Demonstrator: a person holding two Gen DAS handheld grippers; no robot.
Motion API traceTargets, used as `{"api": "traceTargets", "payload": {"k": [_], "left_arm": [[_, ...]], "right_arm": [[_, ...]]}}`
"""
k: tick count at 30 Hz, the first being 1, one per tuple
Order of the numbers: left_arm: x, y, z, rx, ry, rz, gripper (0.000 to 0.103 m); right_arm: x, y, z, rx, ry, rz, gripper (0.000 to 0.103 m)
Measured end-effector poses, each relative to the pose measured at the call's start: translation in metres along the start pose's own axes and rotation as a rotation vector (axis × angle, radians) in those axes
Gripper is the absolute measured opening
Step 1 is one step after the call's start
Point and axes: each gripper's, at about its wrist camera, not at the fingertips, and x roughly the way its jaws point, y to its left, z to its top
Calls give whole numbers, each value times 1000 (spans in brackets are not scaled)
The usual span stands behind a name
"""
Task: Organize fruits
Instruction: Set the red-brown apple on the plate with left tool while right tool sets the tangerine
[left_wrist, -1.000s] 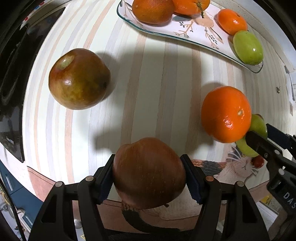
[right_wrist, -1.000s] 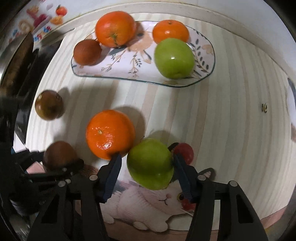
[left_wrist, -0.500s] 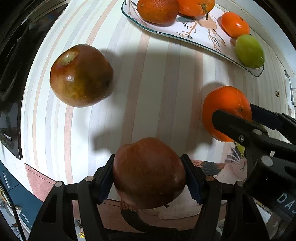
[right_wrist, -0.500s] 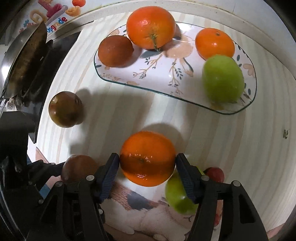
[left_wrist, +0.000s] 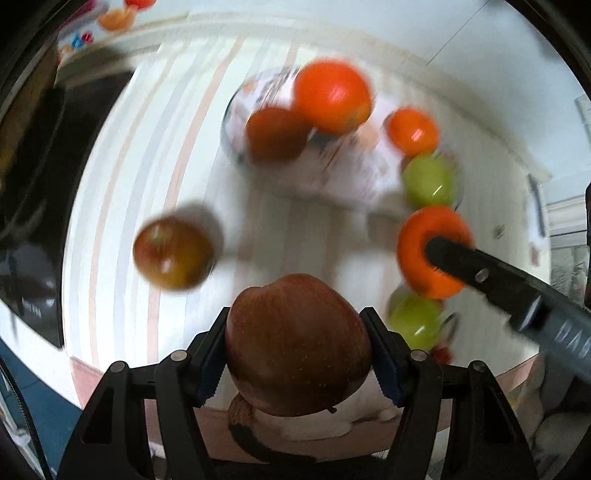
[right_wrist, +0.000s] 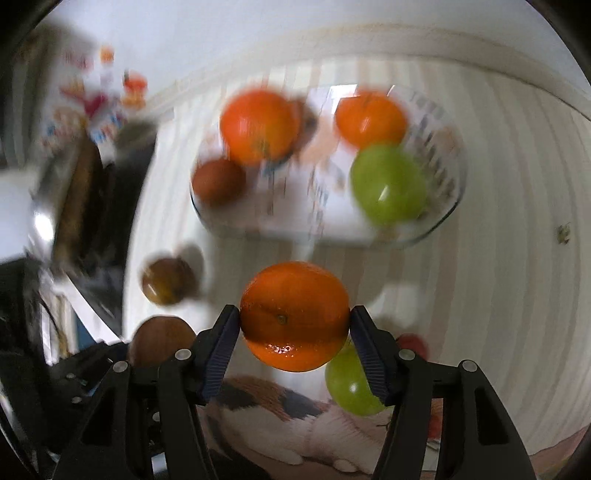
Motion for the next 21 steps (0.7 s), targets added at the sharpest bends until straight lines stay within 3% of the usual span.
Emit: {"api": "traceTargets", "payload": {"k": [6,12,21], "left_arm": [[-6,-21,51,39,-48,5,66],[33,-35,87,5,18,8,66],[72,-51,97,-5,73,38,66]], "right_arm": [[-45,-26,58,10,-116,-86,64],[-26,-56,106,-6,-81,-223,64],[23,-69,104,11,2,-249,64]]}}
